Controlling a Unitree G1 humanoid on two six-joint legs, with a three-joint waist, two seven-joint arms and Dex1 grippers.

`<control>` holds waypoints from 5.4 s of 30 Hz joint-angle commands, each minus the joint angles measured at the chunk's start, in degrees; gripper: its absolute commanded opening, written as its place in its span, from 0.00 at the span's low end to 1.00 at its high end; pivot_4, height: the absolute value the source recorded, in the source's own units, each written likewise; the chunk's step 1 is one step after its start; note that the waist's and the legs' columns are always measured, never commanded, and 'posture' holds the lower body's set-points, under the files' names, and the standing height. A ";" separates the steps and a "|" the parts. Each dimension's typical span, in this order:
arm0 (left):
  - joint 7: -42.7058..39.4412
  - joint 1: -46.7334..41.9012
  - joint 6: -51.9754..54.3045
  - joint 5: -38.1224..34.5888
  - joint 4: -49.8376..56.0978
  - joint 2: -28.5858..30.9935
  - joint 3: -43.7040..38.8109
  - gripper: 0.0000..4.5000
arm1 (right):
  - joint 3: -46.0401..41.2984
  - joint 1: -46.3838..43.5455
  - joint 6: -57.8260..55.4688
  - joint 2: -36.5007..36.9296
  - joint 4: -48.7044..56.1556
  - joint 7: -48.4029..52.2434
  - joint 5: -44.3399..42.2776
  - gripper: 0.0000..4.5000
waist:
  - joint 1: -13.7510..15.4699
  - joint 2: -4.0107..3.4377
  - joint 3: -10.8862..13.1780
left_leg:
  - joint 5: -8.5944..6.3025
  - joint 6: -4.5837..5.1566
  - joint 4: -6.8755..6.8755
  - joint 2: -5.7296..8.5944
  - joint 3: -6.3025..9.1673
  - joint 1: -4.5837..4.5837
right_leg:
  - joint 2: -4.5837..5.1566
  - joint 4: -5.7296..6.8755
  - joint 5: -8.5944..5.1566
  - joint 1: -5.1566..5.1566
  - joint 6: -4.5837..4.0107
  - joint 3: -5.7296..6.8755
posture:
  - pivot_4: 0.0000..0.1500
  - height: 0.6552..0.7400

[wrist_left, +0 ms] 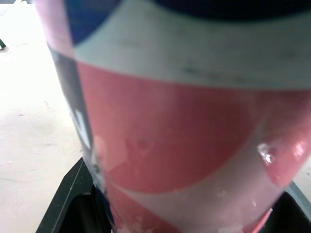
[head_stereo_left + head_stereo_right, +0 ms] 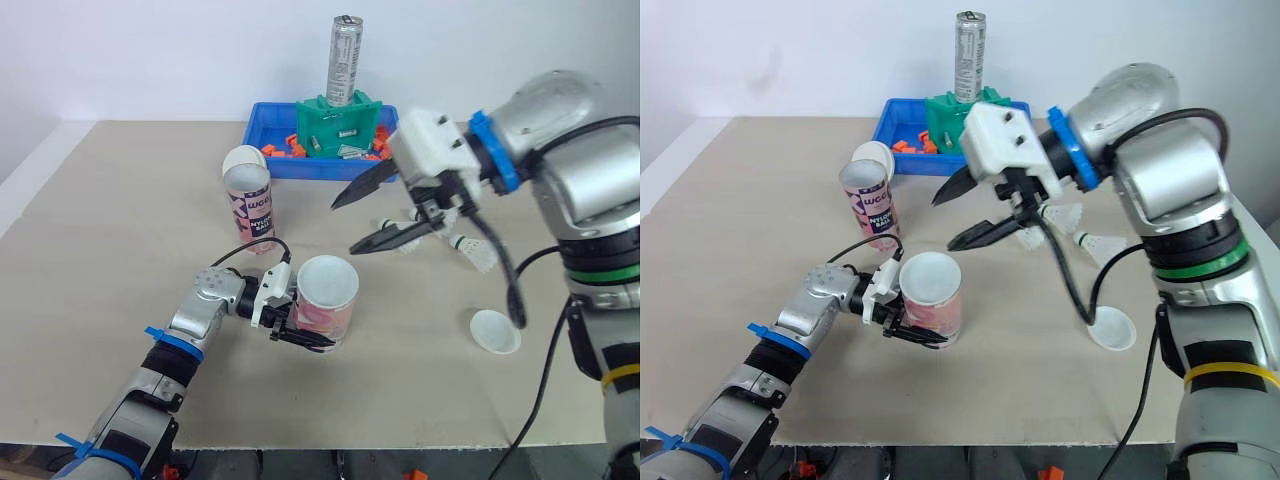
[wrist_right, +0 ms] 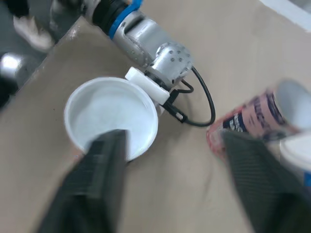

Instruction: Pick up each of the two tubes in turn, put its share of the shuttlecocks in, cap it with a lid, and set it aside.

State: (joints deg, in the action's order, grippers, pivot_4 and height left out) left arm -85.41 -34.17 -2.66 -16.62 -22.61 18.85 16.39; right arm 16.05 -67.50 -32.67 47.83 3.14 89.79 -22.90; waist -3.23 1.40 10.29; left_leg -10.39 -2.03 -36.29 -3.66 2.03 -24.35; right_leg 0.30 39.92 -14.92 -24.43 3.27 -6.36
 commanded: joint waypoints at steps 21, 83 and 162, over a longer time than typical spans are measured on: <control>-4.88 4.06 0.25 -4.68 8.45 14.91 -8.63 0.99 | -18.54 44.22 2.16 7.61 22.92 -18.94 -2.60 1.00 | 0.22 0.02 0.15 | -0.05 0.06 0.05 -0.01 -0.04 -0.03 | -0.01 -0.30 -0.04 0.02 -0.17 -0.03 | 1.00 0.62; 12.16 -10.18 22.89 -19.77 21.38 0.31 -7.56 1.00 | -46.68 35.73 0.74 6.19 -18.08 -50.48 -3.61 0.56 | 0.60 0.15 0.25 | -0.22 0.37 -0.13 0.15 -0.04 -0.29 | 0.02 -0.95 0.42 0.25 0.35 -0.20 | 1.00 0.62; 46.23 10.47 6.03 -0.48 12.00 0.51 -21.49 1.00 | -27.39 60.20 -4.37 -10.74 27.78 -54.58 -13.54 1.00 | 0.80 0.23 0.30 | -0.19 0.44 -0.15 0.64 -0.14 -0.19 | 0.12 -1.71 0.48 0.93 1.04 -0.99 | 1.00 0.62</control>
State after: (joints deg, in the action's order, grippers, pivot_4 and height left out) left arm -39.56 -21.97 5.70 -17.99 -7.96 19.21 -4.55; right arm -10.98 -6.79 -38.40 37.21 28.52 35.69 -36.55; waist -2.43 1.62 10.59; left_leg -10.59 -1.60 -36.44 -3.02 1.91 -24.54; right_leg 0.41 38.21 -14.44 -23.50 4.30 -7.34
